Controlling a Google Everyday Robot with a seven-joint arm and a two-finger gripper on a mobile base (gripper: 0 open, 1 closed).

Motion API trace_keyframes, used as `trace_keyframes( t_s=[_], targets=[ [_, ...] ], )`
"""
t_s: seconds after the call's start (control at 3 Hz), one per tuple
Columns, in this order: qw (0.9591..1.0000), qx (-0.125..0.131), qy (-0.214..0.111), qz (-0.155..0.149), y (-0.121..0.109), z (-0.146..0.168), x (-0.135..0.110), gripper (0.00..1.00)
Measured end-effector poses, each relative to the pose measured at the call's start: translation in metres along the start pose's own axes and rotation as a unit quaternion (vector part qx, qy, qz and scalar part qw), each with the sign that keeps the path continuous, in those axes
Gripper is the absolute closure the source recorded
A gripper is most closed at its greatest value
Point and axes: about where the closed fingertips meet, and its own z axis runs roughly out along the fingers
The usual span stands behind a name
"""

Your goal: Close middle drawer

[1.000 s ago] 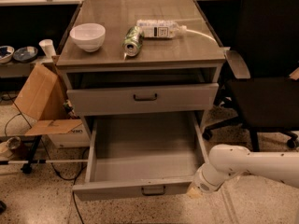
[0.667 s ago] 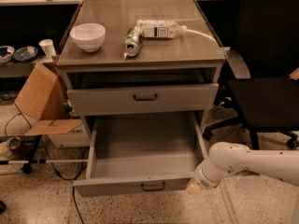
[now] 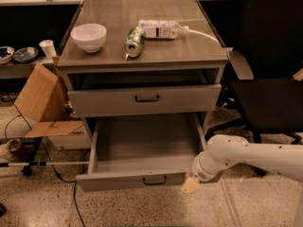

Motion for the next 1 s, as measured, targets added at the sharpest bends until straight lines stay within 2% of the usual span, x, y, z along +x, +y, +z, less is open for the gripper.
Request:
trace_keyframes(
  t_s=[0.33, 0.67, 1.0],
  targets=[
    [1.0, 0.0, -0.001, -0.006, -0.001, 0.0, -0.007, 0.0],
    [0.9995, -0.002, -0.004, -0.03, -0.009, 0.002, -0.037, 0.0],
    [0.9994, -0.003, 0.001, -0.035, -0.014, 0.003, -0.051, 0.19]
  ],
)
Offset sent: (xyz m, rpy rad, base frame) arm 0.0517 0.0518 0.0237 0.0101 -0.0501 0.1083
